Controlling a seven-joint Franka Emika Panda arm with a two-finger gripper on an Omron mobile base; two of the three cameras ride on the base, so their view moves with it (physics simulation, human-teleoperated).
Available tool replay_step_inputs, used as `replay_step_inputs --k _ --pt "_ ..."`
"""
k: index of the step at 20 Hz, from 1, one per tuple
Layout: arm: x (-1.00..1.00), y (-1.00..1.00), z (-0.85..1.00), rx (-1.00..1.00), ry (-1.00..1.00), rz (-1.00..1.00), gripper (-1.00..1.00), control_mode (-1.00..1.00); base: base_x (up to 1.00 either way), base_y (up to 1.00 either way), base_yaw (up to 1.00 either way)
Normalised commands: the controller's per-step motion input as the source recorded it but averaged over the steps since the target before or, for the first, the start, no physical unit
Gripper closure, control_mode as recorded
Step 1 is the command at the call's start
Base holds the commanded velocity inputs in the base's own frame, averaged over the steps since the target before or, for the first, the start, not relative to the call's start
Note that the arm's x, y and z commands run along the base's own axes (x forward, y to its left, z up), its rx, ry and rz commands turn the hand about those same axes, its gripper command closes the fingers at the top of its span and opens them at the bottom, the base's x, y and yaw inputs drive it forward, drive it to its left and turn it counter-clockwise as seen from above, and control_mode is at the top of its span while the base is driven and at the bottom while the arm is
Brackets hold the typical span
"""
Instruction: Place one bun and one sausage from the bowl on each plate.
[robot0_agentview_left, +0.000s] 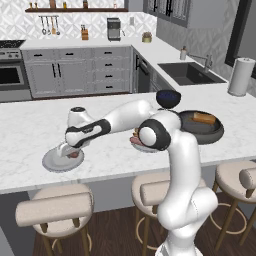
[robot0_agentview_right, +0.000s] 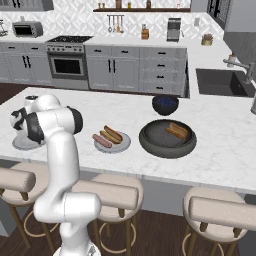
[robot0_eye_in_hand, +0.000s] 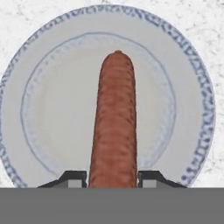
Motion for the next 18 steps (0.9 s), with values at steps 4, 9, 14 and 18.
replay_step_inputs --k 4,9,14,18 --pt "0.27 0.08 -0.1 -0.04 0.0 0.0 1.0 -1.0 0.0 0.0 0.0" --pt "0.18 0.01 0.13 -0.08 0.0 0.0 -1.0 -1.0 0.0 0.0 0.0" --pt "0.03 0.0 0.12 -0.05 0.0 0.0 -1.0 -1.0 0.0 0.0 0.0" --pt "0.0 -0.01 0.18 -0.08 0.02 0.0 -1.0 -1.0 0.0 0.0 0.0"
